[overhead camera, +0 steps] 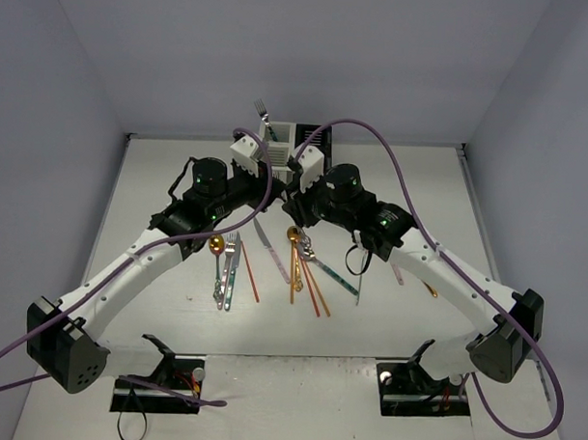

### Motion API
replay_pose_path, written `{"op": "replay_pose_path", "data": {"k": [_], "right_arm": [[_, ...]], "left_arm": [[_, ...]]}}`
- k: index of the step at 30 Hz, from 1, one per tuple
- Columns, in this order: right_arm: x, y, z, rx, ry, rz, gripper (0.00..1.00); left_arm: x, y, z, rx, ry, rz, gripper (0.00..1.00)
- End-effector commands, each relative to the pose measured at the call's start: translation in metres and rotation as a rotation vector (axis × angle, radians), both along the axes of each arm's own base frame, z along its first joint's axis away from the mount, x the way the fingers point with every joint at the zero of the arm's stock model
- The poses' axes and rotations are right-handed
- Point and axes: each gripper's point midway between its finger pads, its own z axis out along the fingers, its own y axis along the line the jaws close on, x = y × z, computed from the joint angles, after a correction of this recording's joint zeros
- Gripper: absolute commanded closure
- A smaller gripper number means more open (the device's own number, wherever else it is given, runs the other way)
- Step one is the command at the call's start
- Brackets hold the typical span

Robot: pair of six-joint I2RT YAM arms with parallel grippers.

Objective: Sort the eating utensils into containers

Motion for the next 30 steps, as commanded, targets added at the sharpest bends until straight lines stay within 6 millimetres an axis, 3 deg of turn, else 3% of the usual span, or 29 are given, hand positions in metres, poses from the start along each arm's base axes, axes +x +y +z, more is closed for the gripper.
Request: {"op": "replay_pose_path", "data": {"k": [1, 4, 8, 10, 16, 23, 24, 28, 30], "right_arm": [[0.011, -0.015, 0.035, 0.074, -0.087, -0.102, 0.53], [0.017, -0.035, 0.041, 0.086, -0.100, -0.185, 0.36], [0.020, -0.074, 0.051, 0.112, -0.119, -0.336, 0.12], [0.024, -0.100, 0.043, 0.104, -0.110, -0.446, 0.08], [0.013, -0.158, 0.026, 0.100, -0.065, -0.586, 0.04], [-0.006, -0.188, 0.015, 0.047, -0.051, -0.631, 0.04], [-0.008, -0.190, 0.011, 0.037, -0.045, -0.635, 0.04], [-0.014, -0.194, 0.003, 0.027, -0.020, -0.639, 0.04], [-0.017, -0.195, -0.005, 0.013, -0.002, -0.641, 0.03]], "left_arm": [[0.021, 0.008, 0.053, -0.025, -0.194, 0.067, 1.00], [0.039, 0.015, 0.058, 0.014, -0.232, 0.132, 1.00], [0.077, 0.030, 0.082, 0.057, -0.308, 0.238, 1.00], [0.095, 0.037, 0.093, 0.067, -0.336, 0.275, 1.00], [0.170, 0.066, 0.117, 0.076, -0.415, 0.407, 1.00], [0.238, 0.076, 0.144, 0.089, -0.518, 0.468, 1.00], [0.252, 0.075, 0.131, 0.103, -0.506, 0.472, 1.00], [0.284, 0.073, 0.124, 0.108, -0.527, 0.501, 1.00], [0.304, 0.068, 0.103, 0.127, -0.517, 0.498, 1.00]]}}
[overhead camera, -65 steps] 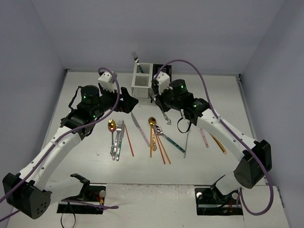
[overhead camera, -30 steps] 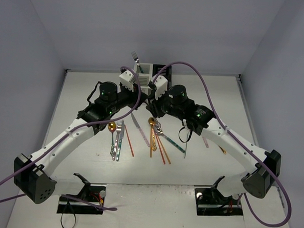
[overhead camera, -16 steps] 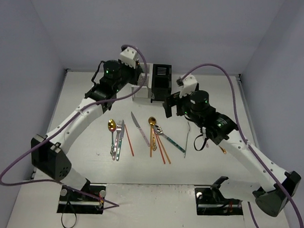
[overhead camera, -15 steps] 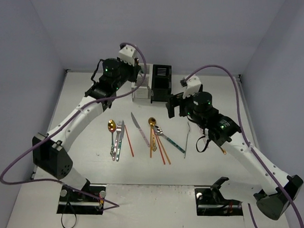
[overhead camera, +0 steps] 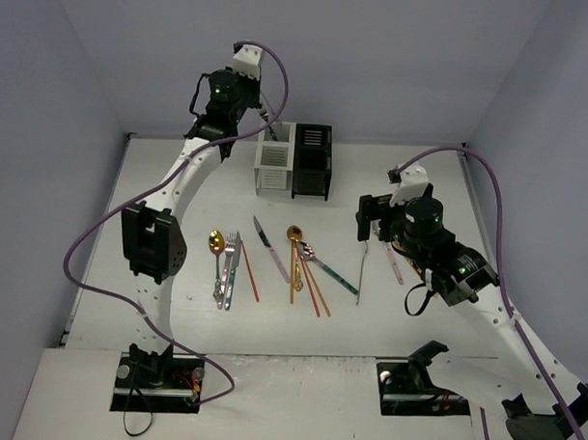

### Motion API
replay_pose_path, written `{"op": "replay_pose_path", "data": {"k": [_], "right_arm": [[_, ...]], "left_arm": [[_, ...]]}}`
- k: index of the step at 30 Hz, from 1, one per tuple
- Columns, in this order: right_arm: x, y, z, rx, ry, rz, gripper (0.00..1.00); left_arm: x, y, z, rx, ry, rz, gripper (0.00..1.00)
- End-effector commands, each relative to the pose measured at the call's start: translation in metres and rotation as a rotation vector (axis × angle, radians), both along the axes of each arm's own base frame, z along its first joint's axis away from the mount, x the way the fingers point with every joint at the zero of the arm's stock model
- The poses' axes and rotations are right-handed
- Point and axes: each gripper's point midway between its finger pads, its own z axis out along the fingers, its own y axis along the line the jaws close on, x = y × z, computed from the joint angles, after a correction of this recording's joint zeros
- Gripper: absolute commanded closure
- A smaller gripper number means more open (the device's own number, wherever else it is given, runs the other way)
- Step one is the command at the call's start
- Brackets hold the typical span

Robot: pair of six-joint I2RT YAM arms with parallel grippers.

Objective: Sort the eating utensils into containers

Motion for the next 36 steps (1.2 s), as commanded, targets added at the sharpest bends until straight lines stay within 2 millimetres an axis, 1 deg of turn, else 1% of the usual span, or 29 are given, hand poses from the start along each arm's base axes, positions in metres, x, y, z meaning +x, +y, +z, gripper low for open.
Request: {"op": "replay_pose_path", "data": {"k": [1, 2, 3, 4, 5, 7, 10, 12, 15, 17, 18, 20, 22, 26, 27, 28, 30, 32, 35, 36], "right_arm": [[-0.001, -0.008, -0.007, 0.002, 0.016, -0.041, 0.03], [-0.002, -0.009, -0.009, -0.001, 0.023, -0.043, 0.03], [-0.003, -0.010, -0.012, -0.003, 0.030, -0.049, 0.04], [-0.003, -0.011, -0.015, -0.006, 0.037, -0.055, 0.04], [-0.003, -0.012, -0.019, -0.009, 0.045, -0.060, 0.03], [-0.004, -0.011, -0.024, -0.007, 0.060, -0.060, 0.03], [-0.004, -0.007, -0.042, -0.001, 0.115, -0.061, 0.03], [-0.002, -0.004, -0.053, -0.001, 0.152, -0.068, 0.03], [-0.001, -0.002, -0.069, 0.011, 0.203, -0.095, 0.04], [-0.001, -0.001, -0.082, 0.014, 0.241, -0.114, 0.04], [-0.001, 0.000, -0.090, 0.019, 0.263, -0.128, 0.05], [-0.001, 0.000, -0.103, 0.019, 0.302, -0.151, 0.05], [-0.001, 0.001, -0.115, 0.027, 0.338, -0.179, 0.06], [0.000, -0.001, -0.134, 0.035, 0.391, -0.242, 0.10], [0.001, -0.003, -0.139, 0.038, 0.404, -0.265, 0.11], [0.001, -0.004, -0.143, 0.038, 0.413, -0.279, 0.12], [0.001, -0.008, -0.154, 0.039, 0.444, -0.316, 0.14], [0.001, -0.011, -0.167, 0.037, 0.481, -0.355, 0.16], [0.000, -0.017, -0.186, 0.027, 0.533, -0.405, 0.19], [0.000, -0.020, -0.192, 0.025, 0.547, -0.425, 0.20]], "left_arm": [[0.021, 0.000, 0.046, -0.010, -0.173, 0.016, 1.00], [0.025, -0.003, 0.047, -0.009, -0.183, 0.014, 1.00], [0.029, -0.005, 0.041, -0.006, -0.177, 0.012, 1.00], [0.033, -0.006, 0.033, -0.003, -0.169, 0.009, 1.00], [0.038, -0.007, 0.021, 0.002, -0.152, 0.013, 1.00], [0.043, -0.008, 0.006, 0.010, -0.128, 0.018, 1.00], [0.049, -0.011, -0.018, 0.024, -0.091, 0.015, 1.00], [0.051, -0.011, -0.030, 0.032, -0.073, 0.017, 0.95], [0.056, -0.011, -0.045, 0.037, -0.046, 0.021, 0.92], [0.057, -0.011, -0.050, 0.032, -0.037, 0.025, 0.84], [0.057, -0.011, -0.050, 0.028, -0.035, 0.028, 0.80], [0.054, -0.009, -0.045, 0.021, -0.037, 0.034, 0.64], [0.052, -0.006, -0.044, 0.018, -0.032, 0.040, 0.54], [0.040, 0.003, -0.031, 0.017, -0.034, 0.068, 0.37], [0.035, 0.006, -0.021, 0.013, -0.044, 0.073, 0.34], [0.028, 0.008, -0.009, 0.004, -0.055, 0.073, 0.32], [0.014, 0.015, 0.004, -0.022, -0.054, 0.091, 0.25], [-0.005, 0.021, 0.017, -0.062, -0.045, 0.098, 0.20], [-0.037, 0.026, 0.024, -0.099, -0.004, 0.101, 0.17], [-0.051, 0.028, 0.027, -0.109, 0.010, 0.100, 0.16]]}}
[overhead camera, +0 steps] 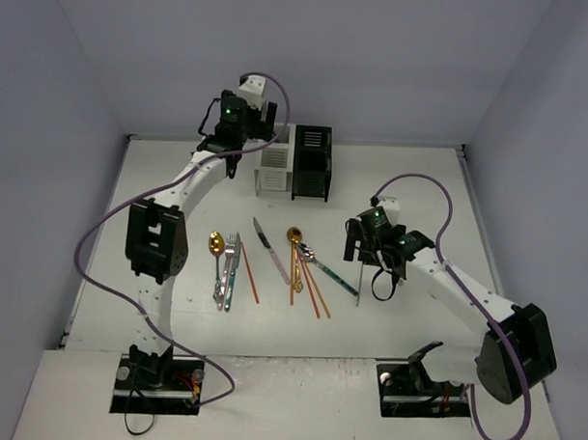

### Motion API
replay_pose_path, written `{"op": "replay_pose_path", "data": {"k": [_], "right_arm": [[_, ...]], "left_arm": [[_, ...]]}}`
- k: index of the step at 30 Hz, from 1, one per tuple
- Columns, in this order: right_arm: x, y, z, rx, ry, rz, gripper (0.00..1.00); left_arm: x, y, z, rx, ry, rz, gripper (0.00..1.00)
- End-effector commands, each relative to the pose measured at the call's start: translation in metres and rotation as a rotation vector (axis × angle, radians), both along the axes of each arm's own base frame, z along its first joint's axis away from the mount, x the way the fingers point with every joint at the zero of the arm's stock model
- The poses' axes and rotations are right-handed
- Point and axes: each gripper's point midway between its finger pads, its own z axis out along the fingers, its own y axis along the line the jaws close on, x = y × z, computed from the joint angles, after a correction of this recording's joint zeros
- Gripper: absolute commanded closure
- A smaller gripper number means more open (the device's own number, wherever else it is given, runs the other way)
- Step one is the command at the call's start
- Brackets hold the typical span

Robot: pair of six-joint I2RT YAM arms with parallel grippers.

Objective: Sort the eating utensils into containers

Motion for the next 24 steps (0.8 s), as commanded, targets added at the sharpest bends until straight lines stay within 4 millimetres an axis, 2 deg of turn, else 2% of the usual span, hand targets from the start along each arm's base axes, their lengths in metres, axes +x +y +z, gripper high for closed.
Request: {"op": "replay_pose_path", "data": {"k": [1, 3, 5, 8, 11, 15, 17, 24], "right_arm": [[0.005, -0.014, -0.022, -0.014, 0.037, -0.137, 0.21], [0.004, -0.019, -0.034, -0.036, 0.067, -0.157, 0.25], [0.004, -0.022, -0.045, -0.052, 0.099, -0.170, 0.28], [0.007, -0.018, -0.054, -0.047, 0.122, -0.164, 0.31], [0.012, -0.014, -0.064, -0.036, 0.134, -0.167, 0.35], [0.012, -0.009, -0.080, -0.028, 0.167, -0.164, 0.40], [0.010, -0.010, -0.092, -0.042, 0.188, -0.165, 0.46], [0.000, -0.015, -0.113, -0.057, 0.221, -0.166, 0.67]], "left_arm": [[-0.072, 0.019, 0.155, -0.177, -0.228, 0.032, 0.15], [-0.101, 0.024, 0.159, -0.190, -0.184, 0.032, 0.15], [-0.125, 0.024, 0.130, -0.189, -0.051, 0.032, 0.15], [-0.160, 0.022, 0.107, -0.221, 0.085, 0.013, 0.15], [-0.211, 0.010, 0.079, -0.253, 0.207, -0.057, 0.15], [-0.256, 0.008, 0.044, -0.225, 0.305, -0.090, 0.15], [-0.274, 0.011, 0.024, -0.220, 0.362, -0.090, 0.15], [-0.299, 0.017, 0.016, -0.252, 0.392, -0.089, 0.15]]}}
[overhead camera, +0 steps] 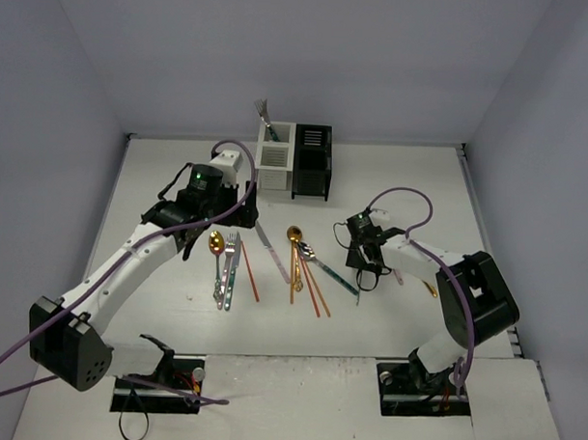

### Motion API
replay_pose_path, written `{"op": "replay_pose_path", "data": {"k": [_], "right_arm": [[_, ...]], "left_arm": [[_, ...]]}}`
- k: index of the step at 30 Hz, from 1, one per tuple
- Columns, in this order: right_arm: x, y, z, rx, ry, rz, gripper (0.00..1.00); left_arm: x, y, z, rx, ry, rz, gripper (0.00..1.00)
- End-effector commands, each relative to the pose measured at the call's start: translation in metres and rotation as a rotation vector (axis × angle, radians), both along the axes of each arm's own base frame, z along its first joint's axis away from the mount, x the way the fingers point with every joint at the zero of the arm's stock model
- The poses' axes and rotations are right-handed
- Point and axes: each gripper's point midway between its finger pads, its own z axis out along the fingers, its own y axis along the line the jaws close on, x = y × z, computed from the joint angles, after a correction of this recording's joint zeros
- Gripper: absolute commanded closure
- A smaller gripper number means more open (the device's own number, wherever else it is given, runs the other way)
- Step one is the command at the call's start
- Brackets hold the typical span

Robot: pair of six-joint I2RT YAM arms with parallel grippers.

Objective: Sort the eating utensils into containers

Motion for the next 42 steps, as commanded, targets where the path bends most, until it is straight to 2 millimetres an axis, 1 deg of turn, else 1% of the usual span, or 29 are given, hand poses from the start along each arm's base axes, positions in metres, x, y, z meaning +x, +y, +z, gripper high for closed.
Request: {"op": "replay_pose_path", "data": {"k": [1, 4, 5, 7, 10, 12, 13, 14, 18, 19, 20, 21, 24, 25, 27, 28, 30, 33, 36, 39, 40, 42], "right_arm": [[-0.011, -0.010, -0.017, -0.026, 0.034, -0.020, 0.72], [-0.014, -0.014, -0.021, -0.044, 0.039, -0.019, 0.86], [-0.015, -0.017, -0.022, -0.058, 0.039, -0.017, 0.93], [-0.016, -0.020, -0.022, -0.076, 0.038, -0.009, 1.00], [-0.011, -0.021, -0.012, -0.077, 0.005, 0.003, 1.00], [-0.004, -0.018, 0.001, -0.070, -0.035, 0.027, 1.00], [0.000, -0.016, 0.009, -0.061, -0.058, 0.039, 1.00], [0.006, -0.013, 0.023, -0.049, -0.096, 0.061, 1.00], [0.028, 0.003, 0.092, 0.004, -0.277, 0.191, 1.00], [0.027, 0.006, 0.100, 0.028, -0.298, 0.202, 1.00], [0.030, 0.014, 0.122, 0.052, -0.347, 0.268, 1.00], [0.032, 0.024, 0.139, 0.075, -0.381, 0.335, 1.00], [0.031, 0.039, 0.178, 0.115, -0.474, 0.446, 1.00], [0.030, 0.045, 0.196, 0.119, -0.522, 0.485, 1.00], [0.026, 0.053, 0.213, 0.120, -0.568, 0.539, 1.00], [0.025, 0.058, 0.221, 0.119, -0.589, 0.564, 1.00], [0.017, 0.074, 0.237, 0.135, -0.626, 0.663, 1.00], [0.007, 0.095, 0.258, 0.161, -0.674, 0.787, 1.00], [-0.003, 0.111, 0.276, 0.211, -0.710, 0.898, 1.00], [-0.014, 0.123, 0.287, 0.265, -0.731, 0.986, 1.00], [-0.018, 0.125, 0.290, 0.276, -0.738, 1.012, 1.00], [-0.023, 0.129, 0.294, 0.290, -0.748, 1.055, 1.00]], "left_arm": [[-0.007, -0.001, 0.043, -0.093, -0.090, 0.010, 0.15], [-0.010, -0.002, 0.042, -0.095, -0.081, -0.001, 0.15], [-0.010, -0.003, 0.042, -0.099, -0.080, -0.007, 0.15], [-0.012, -0.006, 0.042, -0.111, -0.074, -0.023, 0.15], [-0.015, -0.009, 0.045, -0.126, -0.076, -0.041, 0.15], [-0.016, -0.010, 0.047, -0.130, -0.082, -0.052, 0.15], [-0.017, -0.011, 0.048, -0.125, -0.088, -0.064, 0.15], [-0.017, -0.012, 0.051, -0.125, -0.095, -0.080, 0.15], [-0.020, -0.021, 0.065, -0.142, -0.131, -0.145, 0.15], [-0.020, -0.023, 0.069, -0.153, -0.137, -0.159, 0.15], [-0.021, -0.028, 0.074, -0.168, -0.154, -0.192, 0.15], [-0.021, -0.033, 0.081, -0.184, -0.177, -0.218, 0.15], [-0.024, -0.046, 0.093, -0.238, -0.200, -0.284, 0.15], [-0.024, -0.050, 0.100, -0.261, -0.217, -0.295, 0.15], [-0.023, -0.058, 0.113, -0.307, -0.221, -0.294, 0.15], [-0.021, -0.060, 0.114, -0.311, -0.223, -0.297, 0.15], [-0.022, -0.073, 0.135, -0.358, -0.266, -0.332, 0.15], [-0.021, -0.090, 0.154, -0.398, -0.334, -0.387, 0.15], [-0.022, -0.101, 0.162, -0.420, -0.374, -0.458, 0.15], [-0.026, -0.109, 0.171, -0.408, -0.444, -0.552, 0.15], [-0.028, -0.109, 0.171, -0.383, -0.469, -0.586, 0.15], [-0.034, -0.108, 0.165, -0.315, -0.491, -0.653, 0.16]]}}
